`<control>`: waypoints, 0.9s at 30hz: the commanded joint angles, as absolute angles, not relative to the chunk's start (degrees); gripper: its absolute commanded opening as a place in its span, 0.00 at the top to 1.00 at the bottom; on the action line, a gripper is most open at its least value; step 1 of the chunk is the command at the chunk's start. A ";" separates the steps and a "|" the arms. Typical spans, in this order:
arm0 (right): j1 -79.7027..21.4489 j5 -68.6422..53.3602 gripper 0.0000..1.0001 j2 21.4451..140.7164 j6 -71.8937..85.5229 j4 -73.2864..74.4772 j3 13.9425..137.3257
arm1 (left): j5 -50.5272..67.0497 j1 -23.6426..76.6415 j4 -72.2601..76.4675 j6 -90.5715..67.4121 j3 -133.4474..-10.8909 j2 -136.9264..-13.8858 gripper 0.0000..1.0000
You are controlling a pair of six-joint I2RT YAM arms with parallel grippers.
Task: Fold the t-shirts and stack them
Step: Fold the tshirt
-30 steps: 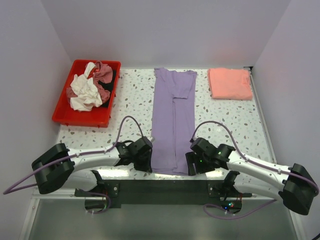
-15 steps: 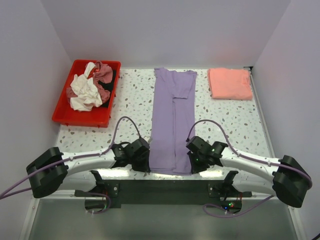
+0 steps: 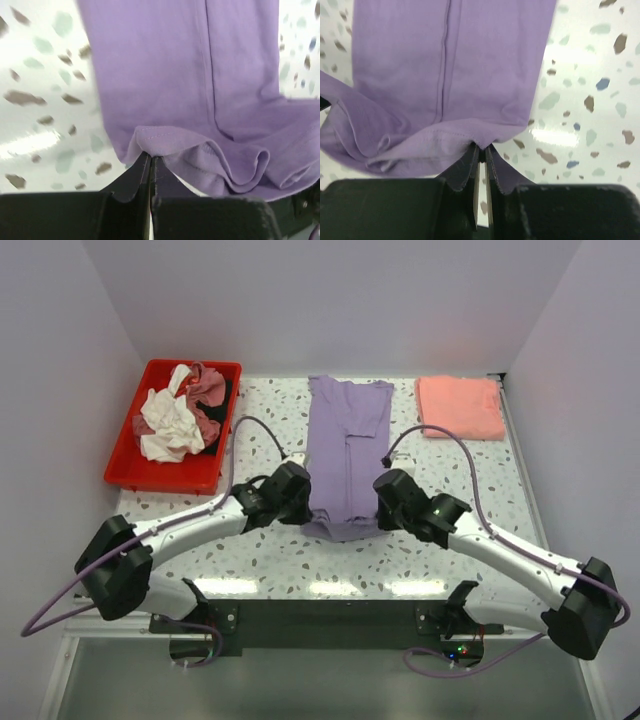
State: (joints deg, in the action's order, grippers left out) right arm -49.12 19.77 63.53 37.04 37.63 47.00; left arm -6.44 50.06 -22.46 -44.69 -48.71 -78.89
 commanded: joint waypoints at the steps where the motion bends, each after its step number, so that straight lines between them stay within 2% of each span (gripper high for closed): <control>1: -43.43 21.31 0.89 64.95 34.47 29.56 49.31 | -8.44 45.27 -16.80 -40.61 -53.61 -80.24 1.00; 3: -40.53 18.91 0.89 67.75 32.44 25.49 51.66 | -8.18 43.60 -13.99 -38.43 -56.06 -81.73 1.00; 6: -39.38 21.87 0.90 73.36 28.92 26.72 57.54 | -8.18 40.97 -12.13 -36.13 -59.92 -85.67 1.00; 12: -35.17 21.89 0.90 82.25 25.23 25.58 64.15 | -5.10 36.30 -12.39 -33.14 -70.20 -95.78 1.00; 20: -27.08 17.67 0.92 93.07 22.50 23.91 71.18 | -2.20 31.38 -11.34 -30.15 -78.04 -103.00 1.00; 27: -24.08 16.43 0.92 102.03 20.48 24.00 78.12 | -0.27 29.27 -15.30 -27.43 -88.23 -113.46 1.00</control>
State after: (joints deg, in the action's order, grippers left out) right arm -24.56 16.86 100.31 22.39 25.65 74.28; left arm -1.72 30.17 -15.09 -30.30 -84.64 -111.50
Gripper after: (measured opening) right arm 0.090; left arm 0.018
